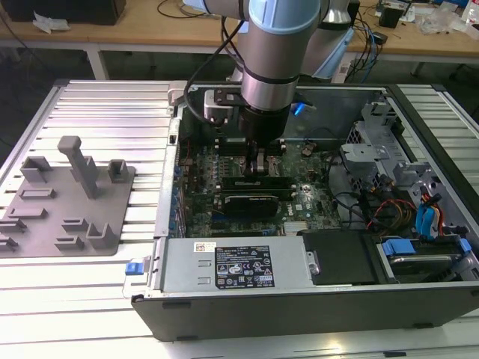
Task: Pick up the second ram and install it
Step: 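Insert the second ram into the second slot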
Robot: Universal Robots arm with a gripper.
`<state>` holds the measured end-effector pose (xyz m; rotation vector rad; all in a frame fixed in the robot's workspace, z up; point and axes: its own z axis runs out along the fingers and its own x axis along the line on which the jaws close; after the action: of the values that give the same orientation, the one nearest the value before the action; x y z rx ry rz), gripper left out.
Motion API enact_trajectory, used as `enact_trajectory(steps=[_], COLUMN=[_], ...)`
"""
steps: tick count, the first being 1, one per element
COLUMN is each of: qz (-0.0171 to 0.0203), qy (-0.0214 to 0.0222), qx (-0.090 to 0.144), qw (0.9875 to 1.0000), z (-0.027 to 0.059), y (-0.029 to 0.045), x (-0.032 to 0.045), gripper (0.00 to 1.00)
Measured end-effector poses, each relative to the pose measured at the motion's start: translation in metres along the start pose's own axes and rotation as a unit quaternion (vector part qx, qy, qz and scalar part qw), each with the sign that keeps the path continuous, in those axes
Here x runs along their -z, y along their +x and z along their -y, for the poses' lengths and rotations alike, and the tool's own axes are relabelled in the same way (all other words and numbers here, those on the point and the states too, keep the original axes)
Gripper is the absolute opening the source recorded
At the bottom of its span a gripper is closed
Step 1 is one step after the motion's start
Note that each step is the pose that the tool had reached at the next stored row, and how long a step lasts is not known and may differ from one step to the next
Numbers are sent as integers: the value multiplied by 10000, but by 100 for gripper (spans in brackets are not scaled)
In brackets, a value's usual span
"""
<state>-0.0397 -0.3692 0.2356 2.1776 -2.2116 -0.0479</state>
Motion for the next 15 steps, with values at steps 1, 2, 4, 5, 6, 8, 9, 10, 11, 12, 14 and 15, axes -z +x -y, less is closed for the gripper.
enact_trajectory(steps=[1, 2, 4, 5, 6, 8, 9, 10, 11, 12, 14, 15], qz=[0, 0, 0, 0, 1, 2, 3, 7, 8, 8, 9, 9], qy=[0, 0, 0, -1, 0, 0, 0, 0, 0, -1, 0, -1], qx=[0, -3, -8, -8, -9, -9, -8, -8, -8, -8, -8, -8], qw=[10000, 10000, 10000, 10000, 10000, 10000, 10000, 10000, 10000, 10000, 10000, 10000], z=[0, 0, 0, 0, 1, 5, 6, 6, 6, 6, 6, 6], y=[0, 1, 1, 1, 0, 0, 0, 0, 0, 0, 0, 0], x=[0, -2, -9, -9, -10, -11, -12, -17, -18, -18, -18, -18], gripper=[9, 9, 9, 9, 9, 9, 9, 9, 9, 9, 9, 9])
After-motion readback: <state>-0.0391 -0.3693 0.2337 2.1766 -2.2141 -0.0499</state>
